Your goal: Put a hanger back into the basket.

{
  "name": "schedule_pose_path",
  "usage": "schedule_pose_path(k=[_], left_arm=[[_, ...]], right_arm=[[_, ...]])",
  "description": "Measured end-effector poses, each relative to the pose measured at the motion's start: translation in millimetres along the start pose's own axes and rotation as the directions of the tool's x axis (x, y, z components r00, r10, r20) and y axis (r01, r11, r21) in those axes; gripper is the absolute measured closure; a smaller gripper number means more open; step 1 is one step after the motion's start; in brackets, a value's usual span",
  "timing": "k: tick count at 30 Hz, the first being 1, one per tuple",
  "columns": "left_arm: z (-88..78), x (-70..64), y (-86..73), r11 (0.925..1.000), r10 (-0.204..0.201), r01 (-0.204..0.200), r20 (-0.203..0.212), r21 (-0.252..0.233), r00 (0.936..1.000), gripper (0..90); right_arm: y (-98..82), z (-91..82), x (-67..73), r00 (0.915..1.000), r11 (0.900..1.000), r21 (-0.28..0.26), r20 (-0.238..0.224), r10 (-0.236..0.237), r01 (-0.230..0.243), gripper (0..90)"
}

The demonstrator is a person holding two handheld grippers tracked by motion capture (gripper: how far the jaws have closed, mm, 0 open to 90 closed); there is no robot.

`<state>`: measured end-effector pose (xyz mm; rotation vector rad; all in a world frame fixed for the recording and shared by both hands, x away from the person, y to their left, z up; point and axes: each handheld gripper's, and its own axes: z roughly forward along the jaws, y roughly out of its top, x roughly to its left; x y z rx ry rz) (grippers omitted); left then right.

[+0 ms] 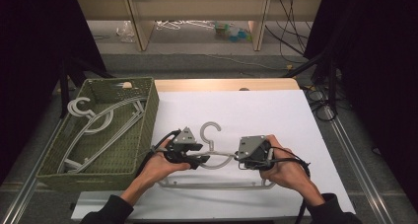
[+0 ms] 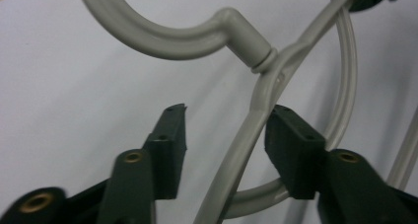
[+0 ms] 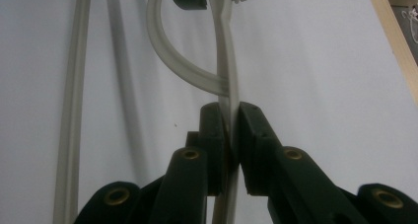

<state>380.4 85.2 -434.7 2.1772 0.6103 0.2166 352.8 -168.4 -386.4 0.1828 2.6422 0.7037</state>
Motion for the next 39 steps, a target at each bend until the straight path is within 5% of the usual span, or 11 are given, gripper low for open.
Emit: schedule_pose_path(k=[2, 7, 16, 19, 25, 28, 29, 31, 35, 36, 39], left_arm=[[-1.1, -2.3, 0.6, 0.9995, 0.03, -0.03, 0.021, -0.007, 0.9993, 68.0], [-9.4, -5.8, 5.5, 0.9918, 0.12, -0.121, 0.027, 0.04, 0.9924, 72.1], [-19.6, -19.9, 11.3, 0.9967, 0.08, -0.081, 0.098, 0.007, 0.992, 81.3], [-22.7, -18.5, 10.8, 0.9996, 0.021, -0.023, 0.096, 0.017, 0.9951, 81.4], [-28.5, -8.1, 5.0, 0.9966, -0.08, 0.078, 0.09, 0.024, 0.9927, 81.2], [-30.9, -5.5, 1.4, 0.9937, -0.112, 0.111, 0.087, 0.018, 0.9899, 81.2], [-35.7, -2.5, -1.8, 0.9908, -0.135, 0.135, 0.078, 0.012, 0.9877, 81.1], [-38.3, -0.8, -3.2, 0.9891, -0.147, 0.147, 0.075, 0.005, 0.9863, 81.1], [-50.2, 4.3, -5.7, 0.9816, -0.186, 0.188, 0.06, -0.034, 0.9808, 81.0], [-54.9, 6.4, -6.2, 0.9742, -0.214, 0.217, 0.063, -0.06, 0.9749, 81.0], [-59.6, 8.5, -7.1, 0.9709, -0.223, 0.227, 0.063, -0.076, 0.9728, 80.9]], right_arm=[[-0.2, -0.3, -0.7, 0.9999, 1.0, -0.001, -0.003, -0.016, 0.016, 81.8], [-1.4, 0.3, -1.2, 0.9995, 1.0, -0.013, -0.029, -0.012, 0.012, 81.5], [-7.6, -2.3, -8.9, 0.996, 0.994, -0.062, -0.007, 0.089, -0.09, 70.5], [-9.4, -4.1, -11.5, 0.9817, 0.975, -0.116, 0.004, 0.19, -0.189, 55.1], [-6.4, -12.1, -13.8, 0.9569, 0.943, -0.188, 0.041, 0.288, -0.275, 39.7], [-5.8, -14.6, -13.3, 0.9475, 0.93, -0.204, 0.035, 0.318, -0.305, 38.2], [-5.8, -17.2, -12.3, 0.939, 0.916, -0.234, 0.036, 0.342, -0.325, 36.6], [-5.9, -17.9, -11.8, 0.9369, 0.912, -0.243, 0.036, 0.348, -0.329, 35.9], [-9.0, -22.0, -5.6, 0.9152, 0.878, -0.286, 0.011, 0.403, -0.383, 33.9], [-11.8, -24.1, -0.5, 0.9033, 0.865, -0.292, 0.008, 0.429, -0.408, 33.3], [-15.7, -25.0, 3.1, 0.8985, 0.853, -0.317, 0.006, 0.439, -0.415, 33.0]])
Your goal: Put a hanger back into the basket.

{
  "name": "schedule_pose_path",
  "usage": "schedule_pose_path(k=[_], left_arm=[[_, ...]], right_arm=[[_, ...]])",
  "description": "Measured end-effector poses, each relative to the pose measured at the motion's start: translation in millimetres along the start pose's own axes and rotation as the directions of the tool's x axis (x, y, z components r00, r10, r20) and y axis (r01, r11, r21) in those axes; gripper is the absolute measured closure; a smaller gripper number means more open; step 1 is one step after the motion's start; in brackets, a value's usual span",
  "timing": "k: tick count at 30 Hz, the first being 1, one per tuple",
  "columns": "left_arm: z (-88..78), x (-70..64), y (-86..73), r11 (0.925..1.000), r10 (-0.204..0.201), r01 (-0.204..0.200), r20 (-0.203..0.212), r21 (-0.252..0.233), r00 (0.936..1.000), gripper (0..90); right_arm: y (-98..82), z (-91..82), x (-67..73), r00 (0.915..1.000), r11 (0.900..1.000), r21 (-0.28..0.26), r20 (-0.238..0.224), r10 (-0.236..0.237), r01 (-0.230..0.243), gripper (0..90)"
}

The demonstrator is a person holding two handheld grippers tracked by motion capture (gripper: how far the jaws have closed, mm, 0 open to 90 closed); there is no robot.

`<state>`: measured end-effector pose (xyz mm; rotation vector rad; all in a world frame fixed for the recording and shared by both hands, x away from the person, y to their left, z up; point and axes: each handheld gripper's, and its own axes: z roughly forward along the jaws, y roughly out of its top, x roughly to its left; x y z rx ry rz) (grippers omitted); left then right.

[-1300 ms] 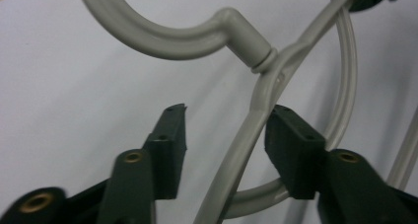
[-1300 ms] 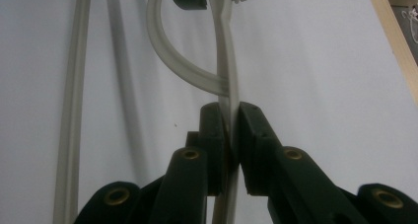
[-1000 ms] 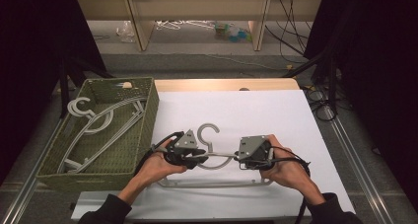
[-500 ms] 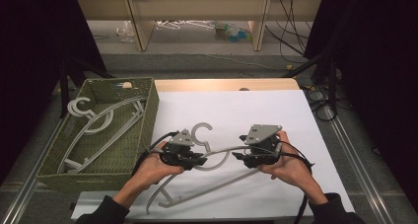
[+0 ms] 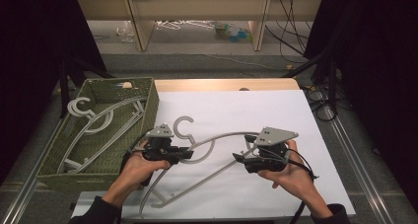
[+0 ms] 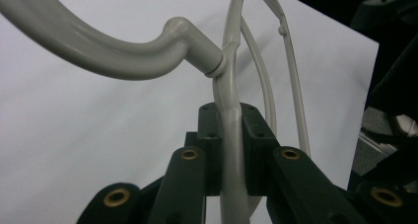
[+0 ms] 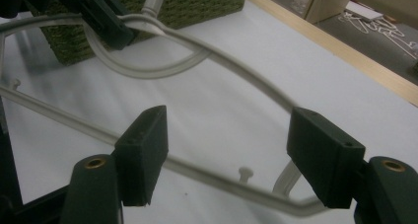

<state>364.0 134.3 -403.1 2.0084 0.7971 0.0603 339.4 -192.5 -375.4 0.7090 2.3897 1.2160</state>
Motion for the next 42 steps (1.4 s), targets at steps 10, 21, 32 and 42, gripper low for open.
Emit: schedule_pose_path(k=[10, 21, 32, 42], left_arm=[[-16.6, 1.5, -3.7, 0.9968, -0.055, 0.055, -0.003, -0.058, 0.9985, 80.8], [-43.0, -5.1, -11.1, 0.9911, -0.075, 0.073, -0.014, -0.111, 0.9971, 80.6], [-106.6, -7.5, -8.1, 0.9834, -0.082, 0.069, -0.071, -0.168, 0.9941, 80.4], [-163.5, 19.3, 11.3, 0.981, -0.08, 0.031, -0.252, -0.192, 0.9645, 80.5]], right_arm=[[-31.9, -13.7, 8.0, 0.9967, 0.997, -0.014, 0.024, 0.077, -0.077, 31.3], [-47.9, -13.9, 8.6, 0.9934, 0.994, -0.007, 0.029, 0.111, -0.111, 28.8], [-49.8, -10.1, 9.3, 0.9946, 0.995, -0.006, 0.025, 0.101, -0.101, 28.8], [-52.2, -6.7, 7.8, 0.9942, 0.994, 0.01, 0.019, 0.106, -0.106, 28.8]])
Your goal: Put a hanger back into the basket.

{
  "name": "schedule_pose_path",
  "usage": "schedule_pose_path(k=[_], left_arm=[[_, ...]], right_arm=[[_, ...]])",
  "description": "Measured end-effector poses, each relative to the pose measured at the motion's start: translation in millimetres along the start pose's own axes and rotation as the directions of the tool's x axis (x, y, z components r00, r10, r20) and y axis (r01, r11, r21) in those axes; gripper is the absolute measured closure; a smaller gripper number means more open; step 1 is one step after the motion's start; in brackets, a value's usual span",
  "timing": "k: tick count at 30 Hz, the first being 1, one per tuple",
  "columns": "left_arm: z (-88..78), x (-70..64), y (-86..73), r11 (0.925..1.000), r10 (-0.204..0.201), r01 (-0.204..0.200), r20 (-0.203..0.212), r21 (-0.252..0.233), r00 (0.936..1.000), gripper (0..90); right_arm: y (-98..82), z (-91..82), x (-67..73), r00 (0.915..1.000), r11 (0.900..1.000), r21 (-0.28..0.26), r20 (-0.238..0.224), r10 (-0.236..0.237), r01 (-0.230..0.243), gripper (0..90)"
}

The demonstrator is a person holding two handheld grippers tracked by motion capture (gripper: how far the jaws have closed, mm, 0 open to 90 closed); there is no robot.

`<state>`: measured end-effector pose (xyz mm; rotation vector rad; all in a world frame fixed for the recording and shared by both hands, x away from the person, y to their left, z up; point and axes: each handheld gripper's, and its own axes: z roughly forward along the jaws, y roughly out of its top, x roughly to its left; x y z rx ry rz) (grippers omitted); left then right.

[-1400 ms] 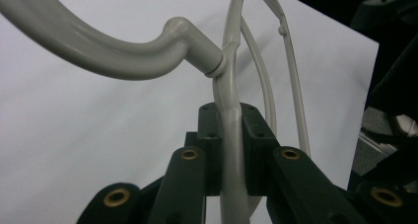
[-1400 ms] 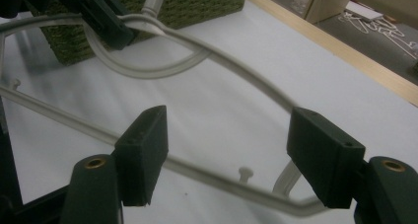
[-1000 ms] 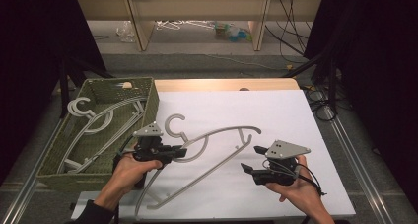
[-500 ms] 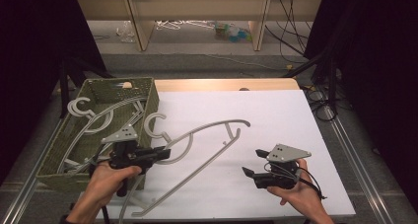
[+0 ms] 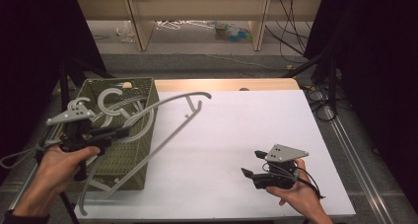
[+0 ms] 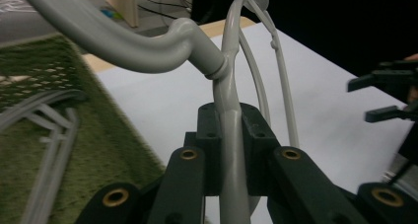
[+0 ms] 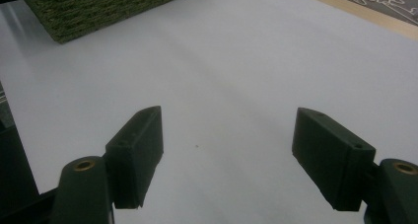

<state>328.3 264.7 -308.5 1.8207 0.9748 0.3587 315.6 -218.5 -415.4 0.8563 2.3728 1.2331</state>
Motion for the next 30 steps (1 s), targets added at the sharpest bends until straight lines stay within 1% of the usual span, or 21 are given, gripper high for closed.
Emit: schedule_pose_path(k=[2, 3, 4, 5, 6, 7, 8, 9, 10, 11, 12, 14, 17, 18, 20, 21, 22, 26, 27, 28, 30], left_arm=[[-4.4, 5.9, 4.9, 0.9994, -0.034, 0.034, -0.003, -0.004, 0.9994, 80.3], [-5.8, 7.4, 6.6, 0.997, -0.077, 0.077, 0.004, -0.004, 0.997, 80.4], [-8.1, 14.6, 9.8, 0.9921, -0.125, 0.125, -0.007, -0.011, 0.9921, 80.4], [-9.2, 20.0, 11.6, 0.9931, -0.117, 0.116, -0.022, -0.012, 0.9929, 80.4], [-9.2, 20.0, 11.6, 0.9931, -0.117, 0.116, -0.022, -0.012, 0.9929, 80.4], [-10.4, 29.7, 14.4, 0.9943, -0.106, 0.105, -0.048, -0.02, 0.9932, 80.4], [-10.4, 29.7, 14.4, 0.9943, -0.106, 0.105, -0.048, -0.02, 0.9932, 80.4], [-11.2, 35.8, 15.7, 0.9965, -0.082, 0.081, -0.071, -0.02, 0.9941, 80.4], [-11.2, 38.3, 16.4, 0.9928, -0.119, 0.118, -0.062, -0.02, 0.991, 80.4], [-11.9, 46.3, 17.8, 0.9973, -0.071, 0.069, -0.107, -0.022, 0.9917, 80.4], [-12.1, 49.9, 18.6, 0.9982, -0.057, 0.055, -0.118, -0.027, 0.9914, 80.4], [-11.8, 61.5, 19.5, 0.9978, -0.064, 0.062, -0.148, -0.024, 0.9869, 80.4], [-11.6, 69.1, 20.7, 0.9979, -0.063, 0.06, -0.168, -0.024, 0.9838, 80.5], [-11.4, 76.7, 21.4, 0.9979, -0.062, 0.059, -0.183, -0.025, 0.981, 80.4], [-11.1, 80.3, 21.5, 0.9979, -0.063, 0.059, -0.191, -0.025, 0.9796, 80.5], [-10.4, 87.3, 21.3, 0.9978, -0.066, 0.063, -0.202, -0.019, 0.9772, 80.4], [-10.4, 87.3, 21.3, 0.9978, -0.066, 0.063, -0.202, -0.019, 0.9772, 80.5], [-10.6, 100.1, 21.0, 0.9992, -0.04, 0.04, -0.222, -0.005, 0.9741, 80.4], [-11.1, 103.6, 20.6, 0.999, -0.044, 0.045, -0.227, -0.004, 0.9728, 80.5], [-12.1, 110.5, 19.7, 0.9992, -0.039, 0.04, -0.244, -0.002, 0.969, 80.5], [-13.2, 117.4, 18.7, 0.9996, -0.026, 0.027, -0.257, 0.002, 0.9659, 80.4]], right_arm=[[-0.3, -0.3, 0.6, 0.9999, 1.0, 0.008, 0.001, 0.011, -0.011, 28.8], [-0.7, 0.5, -0.2, 1.0, 1.0, 0.005, -0.003, 0.008, -0.008, 28.5], [-0.8, 0.6, -0.3, 1.0, 1.0, 0.006, -0.002, 0.009, -0.009, 28.3], [-0.9, 0.5, -0.4, 1.0, 1.0, 0.005, -0.001, 0.009, -0.009, 28.2], [-0.9, 0.4, -0.6, 1.0, 1.0, 0.004, 0.0, 0.009, -0.009, 27.9], [-0.9, 0.4, -0.8, 1.0, 1.0, 0.005, 0.001, 0.008, -0.008, 27.1], [-0.9, 0.4, -0.8, 1.0, 1.0, 0.005, 0.001, 0.008, -0.008, 27.1], [-0.9, 0.6, -0.9, 1.0, 1.0, 0.006, 0.001, 0.009, -0.009, 26.9], [-1.3, 0.7, -1.1, 1.0, 1.0, 0.007, 0.003, 0.009, -0.009, 26.4], [-1.5, 0.6, -1.0, 0.9999, 1.0, 0.01, 0.002, 0.016, -0.016, 26.4], [-1.6, 0.7, -1.3, 0.9999, 1.0, 0.009, 0.002, 0.016, -0.016, 26.4], [-1.8, 1.1, -1.7, 0.9999, 1.0, 0.007, -0.001, 0.017, -0.017, 26.4], [-2.4, 1.9, -1.9, 0.9999, 1.0, 0.008, 0.002, 0.013, -0.013, 26.4], [-2.2, 2.2, -2.0, 0.9999, 1.0, 0.011, 0.001, 0.014, -0.014, 26.3], [-2.4, 2.4, -1.8, 0.9999, 1.0, 0.012, -0.001, 0.015, -0.015, 26.3], [-2.9, 2.7, -1.7, 0.9999, 1.0, 0.012, -0.001, 0.014, -0.014, 26.3], [-2.9, 3.0, -1.5, 0.9998, 1.0, 0.015, -0.002, 0.017, -0.017, 26.3], [-3.7, 4.1, -1.7, 0.9999, 1.0, 0.02, -0.005, 0.015, -0.015, 25.8], [-3.8, 4.4, -1.6, 0.9999, 1.0, 0.023, -0.007, 0.016, -0.015, 25.5], [-3.8, 4.5, -1.6, 0.9998, 1.0, 0.023, -0.007, 0.016, -0.016, 25.2], [-4.1, 4.8, -1.6, 0.9999, 1.0, 0.025, -0.007, 0.016, -0.016, 25.2]])
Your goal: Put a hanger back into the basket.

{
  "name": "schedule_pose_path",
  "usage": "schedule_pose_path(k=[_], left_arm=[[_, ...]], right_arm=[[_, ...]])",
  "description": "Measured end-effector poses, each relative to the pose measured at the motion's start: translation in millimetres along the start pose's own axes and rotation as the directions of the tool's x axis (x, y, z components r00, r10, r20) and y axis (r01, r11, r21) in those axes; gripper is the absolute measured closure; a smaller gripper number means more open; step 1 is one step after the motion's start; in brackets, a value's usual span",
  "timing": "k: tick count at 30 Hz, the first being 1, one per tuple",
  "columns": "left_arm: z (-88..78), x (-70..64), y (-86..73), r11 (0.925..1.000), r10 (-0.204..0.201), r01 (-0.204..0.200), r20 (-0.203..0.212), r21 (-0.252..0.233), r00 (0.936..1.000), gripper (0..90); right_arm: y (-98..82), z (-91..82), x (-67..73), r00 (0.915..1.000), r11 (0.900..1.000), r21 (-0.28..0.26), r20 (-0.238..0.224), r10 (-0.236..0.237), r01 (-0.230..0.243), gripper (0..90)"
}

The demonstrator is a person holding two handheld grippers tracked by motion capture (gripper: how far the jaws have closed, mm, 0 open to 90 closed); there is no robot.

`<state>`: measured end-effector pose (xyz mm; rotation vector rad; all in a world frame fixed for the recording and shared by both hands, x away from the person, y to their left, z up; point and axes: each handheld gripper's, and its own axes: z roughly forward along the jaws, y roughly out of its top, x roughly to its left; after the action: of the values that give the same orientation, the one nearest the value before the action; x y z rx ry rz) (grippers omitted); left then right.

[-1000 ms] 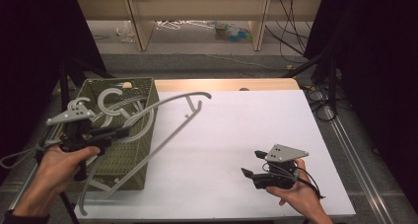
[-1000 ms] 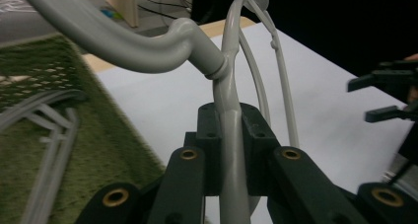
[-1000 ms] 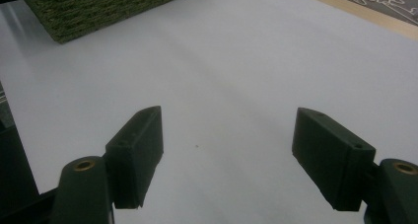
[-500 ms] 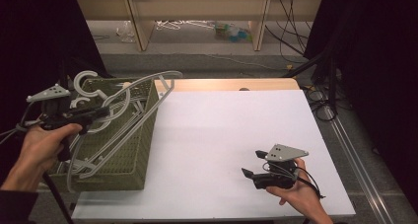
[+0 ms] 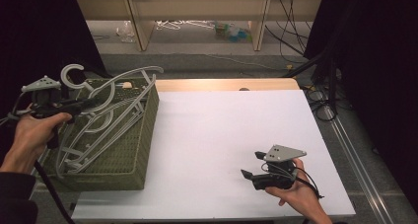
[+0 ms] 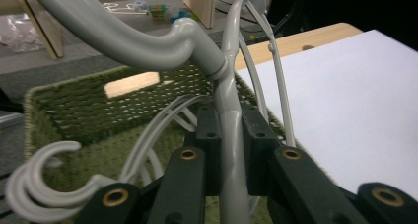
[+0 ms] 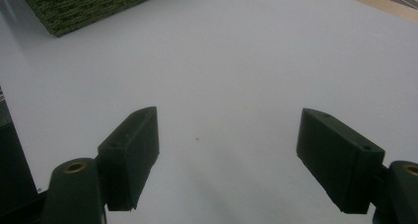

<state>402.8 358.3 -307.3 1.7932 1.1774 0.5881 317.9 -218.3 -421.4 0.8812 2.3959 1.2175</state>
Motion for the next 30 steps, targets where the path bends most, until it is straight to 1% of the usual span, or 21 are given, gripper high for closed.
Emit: schedule_pose_path(k=[1, 2, 5, 8, 9, 12, 15, 16, 19, 20, 21, 24, 28, 29, 30], left_arm=[[0.5, 3.6, -0.6, 1.0, -0.003, 0.003, -0.004, 0.001, 1.0, 80.4], [0.5, 3.6, -0.6, 1.0, -0.003, 0.003, -0.004, 0.001, 1.0, 80.4], [2.6, 14.6, -2.6, 0.9999, -0.001, 0.001, -0.024, 0.01, 0.9997, 80.5], [4.2, 21.0, -4.7, 0.9997, 0.012, -0.011, -0.045, 0.021, 0.9989, 80.3], [5.0, 25.5, -6.0, 0.9996, 0.012, -0.011, -0.053, 0.025, 0.9985, 80.4], [6.0, 28.9, -6.6, 0.9996, 0.011, -0.009, -0.055, 0.027, 0.9984, 80.4], [8.7, 35.4, -8.4, 0.998, 0.041, -0.038, -0.062, 0.05, 0.9973, 80.4], [8.7, 35.4, -8.4, 0.998, 0.041, -0.038, -0.062, 0.05, 0.9973, 80.4], [13.4, 37.4, -11.0, 0.9967, 0.045, -0.041, -0.061, 0.071, 0.9971, 80.4], [14.8, 38.3, -11.4, 0.9943, 0.072, -0.067, -0.055, 0.083, 0.9959, 80.4], [15.5, 38.5, -11.8, 0.9937, 0.078, -0.073, -0.055, 0.085, 0.9955, 80.4], [18.3, 40.5, -12.8, 0.994, 0.076, -0.072, -0.046, 0.082, 0.9961, 80.4], [18.7, 43.3, -13.4, 0.9939, 0.075, -0.071, -0.049, 0.084, 0.996, 80.4], [18.4, 44.2, -13.7, 0.9929, 0.084, -0.079, -0.051, 0.089, 0.9952, 80.4], [17.3, 46.4, -14.1, 0.9902, 0.1, -0.094, -0.05, 0.103, 0.9938, 80.4]], right_arm=[[0.1, -0.2, 0.4, 1.0, 1.0, 0.002, -0.003, 0.006, -0.006, 25.2], [0.2, 0.0, 0.3, 1.0, 1.0, 0.003, -0.003, 0.005, -0.005, 25.2], [-0.3, 0.6, 0.5, 1.0, 1.0, 0.006, -0.001, 0.002, -0.002, 25.1], [-0.1, 0.9, 0.1, 1.0, 1.0, 0.004, -0.002, -0.002, 0.002, 24.9], [-0.3, 0.9, 0.3, 1.0, 1.0, 0.006, -0.003, 0.002, -0.002, 24.8], [-0.7, 1.5, 0.4, 1.0, 1.0, 0.006, -0.002, 0.003, -0.003, 24.4], [-0.9, 2.4, 0.7, 1.0, 1.0, 0.004, -0.005, 0.004, -0.004, 23.5], [-0.9, 2.4, 0.7, 1.0, 1.0, 0.004, -0.005, 0.004, -0.004, 23.5], [-0.3, 3.6, 1.0, 0.9999, 1.0, 0.002, -0.012, 0.004, -0.004, 22.4], [-0.7, 4.0, 1.0, 1.0, 1.0, -0.003, -0.007, -0.001, 0.001, 22.3], [-0.8, 4.0, 1.2, 1.0, 1.0, -0.003, -0.009, -0.003, 0.003, 22.3], [-0.6, 4.3, 1.0, 0.9999, 1.0, 0.003, -0.015, 0.002, -0.002, 22.2], [-0.7, 4.7, 1.0, 0.9998, 1.0, 0.007, -0.018, -0.002, 0.002, 22.6], [-0.7, 4.3, 1.0, 0.9999, 1.0, 0.007, -0.015, 0.0, 0.0, 22.6], [-0.6, 4.0, 1.0, 0.9999, 1.0, 0.007, -0.013, 0.001, -0.001, 22.6]])
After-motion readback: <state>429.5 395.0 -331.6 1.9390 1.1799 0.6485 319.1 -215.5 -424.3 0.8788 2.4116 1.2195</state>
